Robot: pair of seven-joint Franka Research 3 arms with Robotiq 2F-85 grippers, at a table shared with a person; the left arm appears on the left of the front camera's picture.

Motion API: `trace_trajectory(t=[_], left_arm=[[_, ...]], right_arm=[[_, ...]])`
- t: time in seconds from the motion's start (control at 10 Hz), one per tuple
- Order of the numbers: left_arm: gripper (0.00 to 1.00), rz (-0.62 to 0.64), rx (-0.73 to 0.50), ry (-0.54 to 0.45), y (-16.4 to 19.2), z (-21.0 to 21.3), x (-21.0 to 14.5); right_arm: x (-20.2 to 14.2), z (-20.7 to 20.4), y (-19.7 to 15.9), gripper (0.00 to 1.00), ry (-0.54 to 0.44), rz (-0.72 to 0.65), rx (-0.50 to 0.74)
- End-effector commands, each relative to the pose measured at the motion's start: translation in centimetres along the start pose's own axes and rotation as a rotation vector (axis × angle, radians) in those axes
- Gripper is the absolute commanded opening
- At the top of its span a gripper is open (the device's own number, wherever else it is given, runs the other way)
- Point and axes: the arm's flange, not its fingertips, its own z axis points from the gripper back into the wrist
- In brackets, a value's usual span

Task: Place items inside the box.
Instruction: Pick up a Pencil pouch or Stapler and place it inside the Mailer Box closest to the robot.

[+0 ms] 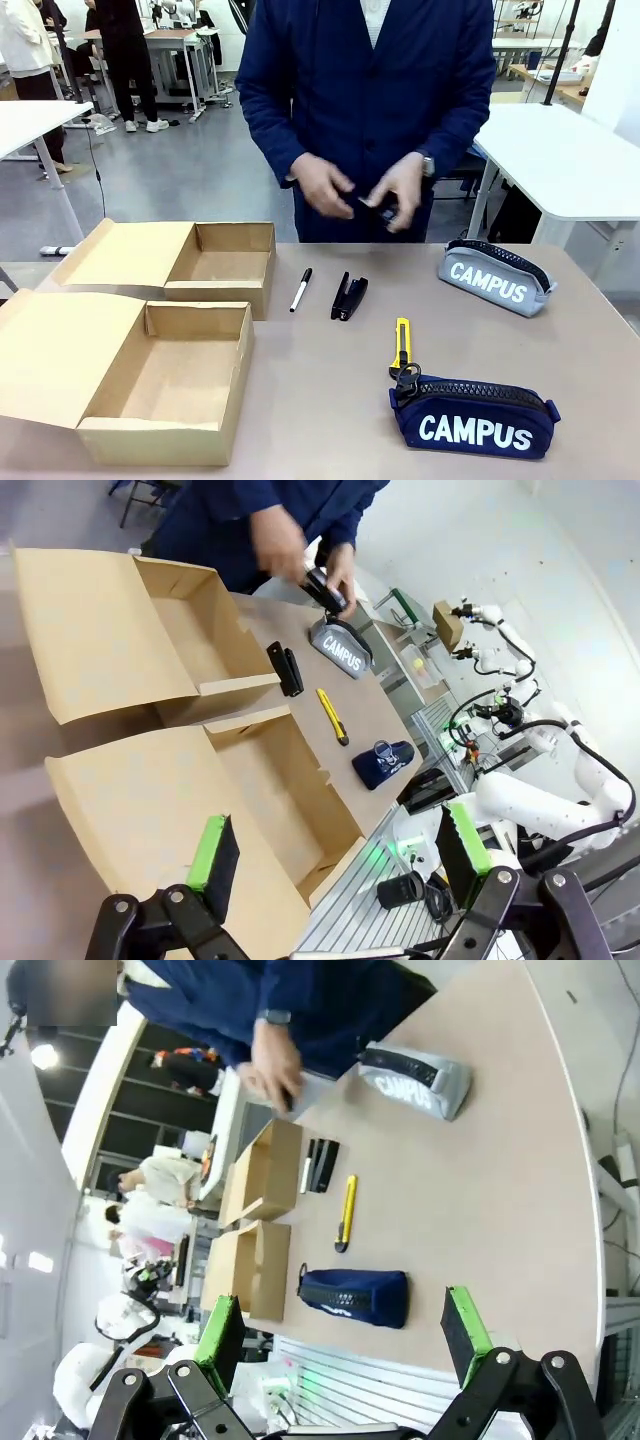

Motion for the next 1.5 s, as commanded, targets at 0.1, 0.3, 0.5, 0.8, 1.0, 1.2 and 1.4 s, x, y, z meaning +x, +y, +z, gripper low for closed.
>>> trace_trajectory(t=[0.1, 0.3, 0.5, 0.8, 1.0, 1.2, 1.4], left_arm=[[1.00, -0.026, -0.017, -0.014, 0.0, 0.0, 0.1], [1.00, -0.026, -0.017, -0.014, 0.0, 0.0, 0.1], [1.00, -0.026, -0.017, -0.014, 0.0, 0.0, 0.1], [1.00, -0.026, -0.017, -0.014, 0.0, 0.0, 0.1], [1.00, -0.026, -0.017, -0.014, 0.0, 0.0, 0.1], [1.00, -0.026, -0.017, -0.014, 0.0, 0.0, 0.1], [1.00, -0.026, -0.017, -0.014, 0.0, 0.0, 0.1]], right_arm=[[2.5, -8.9, 5.6, 1.00, 0.111, 0.201, -0.259], [4.3, -19.6, 9.4, 1.00, 0.295, 0.415, -0.392], [3.9, -29.3, 11.5, 1.00, 0.487, 0.549, -0.464], [2.7, -31.0, 13.5, 1.00, 0.518, 0.555, -0.454], [2.3, -34.3, 13.3, 1.00, 0.518, 0.591, -0.593], [5.5, -37.4, 12.3, 1.00, 0.508, 0.693, -0.624], [9.1, -41.0, 11.6, 1.00, 0.544, 0.759, -0.664]])
